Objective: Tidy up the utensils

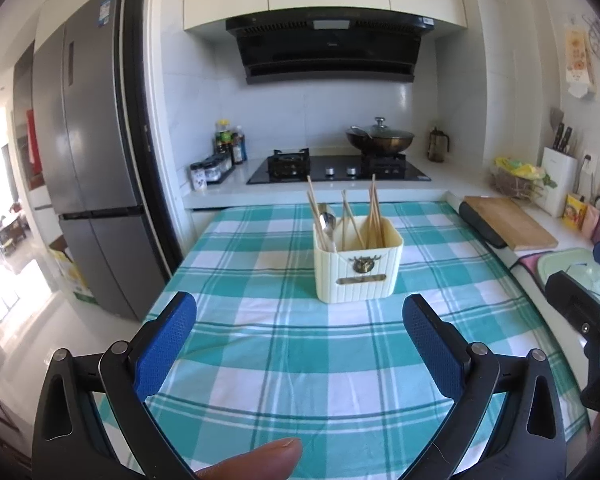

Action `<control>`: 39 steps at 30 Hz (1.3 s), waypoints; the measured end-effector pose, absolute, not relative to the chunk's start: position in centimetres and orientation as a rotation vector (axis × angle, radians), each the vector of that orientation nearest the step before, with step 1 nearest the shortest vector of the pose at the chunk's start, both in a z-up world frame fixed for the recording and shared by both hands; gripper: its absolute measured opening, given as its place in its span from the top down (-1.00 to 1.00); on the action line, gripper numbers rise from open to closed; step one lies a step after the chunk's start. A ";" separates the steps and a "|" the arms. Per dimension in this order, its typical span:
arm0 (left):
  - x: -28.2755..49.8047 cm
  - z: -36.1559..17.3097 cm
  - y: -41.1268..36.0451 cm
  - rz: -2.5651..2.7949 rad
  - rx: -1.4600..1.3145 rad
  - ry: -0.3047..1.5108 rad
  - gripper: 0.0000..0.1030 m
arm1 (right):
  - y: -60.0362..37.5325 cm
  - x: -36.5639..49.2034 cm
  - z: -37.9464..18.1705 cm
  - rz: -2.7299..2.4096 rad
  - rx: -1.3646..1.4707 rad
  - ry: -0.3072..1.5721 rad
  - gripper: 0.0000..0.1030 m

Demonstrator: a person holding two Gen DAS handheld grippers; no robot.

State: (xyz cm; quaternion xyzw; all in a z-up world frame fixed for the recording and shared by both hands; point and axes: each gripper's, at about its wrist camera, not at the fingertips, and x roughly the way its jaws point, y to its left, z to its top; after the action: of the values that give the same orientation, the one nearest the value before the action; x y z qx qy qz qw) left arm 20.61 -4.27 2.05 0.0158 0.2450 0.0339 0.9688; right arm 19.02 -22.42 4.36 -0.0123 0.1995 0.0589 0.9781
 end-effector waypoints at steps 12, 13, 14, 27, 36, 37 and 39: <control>20.2 2.4 -4.1 0.059 0.016 0.502 -0.99 | -22.3 18.7 4.0 0.112 -0.029 0.421 -1.00; 20.3 2.3 -4.1 0.058 0.017 0.505 -0.99 | -22.2 18.7 4.0 0.112 -0.030 0.423 -1.00; 20.3 2.3 -4.1 0.056 0.016 0.508 -0.99 | -22.1 18.8 3.9 0.113 -0.030 0.426 -1.00; 20.7 1.8 -4.2 0.049 0.016 0.529 -0.99 | -21.7 18.7 3.8 0.111 -0.034 0.436 -1.00; 20.7 1.5 -4.0 0.066 0.016 0.537 -0.99 | -21.7 18.7 3.5 0.107 -0.036 0.445 -1.00; 20.7 1.4 -4.0 0.067 0.016 0.537 -0.99 | -21.7 18.6 3.5 0.106 -0.038 0.445 -1.00; 20.8 1.4 -3.9 0.067 0.015 0.539 -0.99 | -21.7 18.7 3.5 0.105 -0.037 0.445 -1.00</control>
State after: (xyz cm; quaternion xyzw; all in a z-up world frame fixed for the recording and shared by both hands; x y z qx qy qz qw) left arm 20.79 -3.93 1.44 0.0075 0.2661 0.0331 0.9634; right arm 18.68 -21.69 3.53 -0.0181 0.2205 0.0519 0.9738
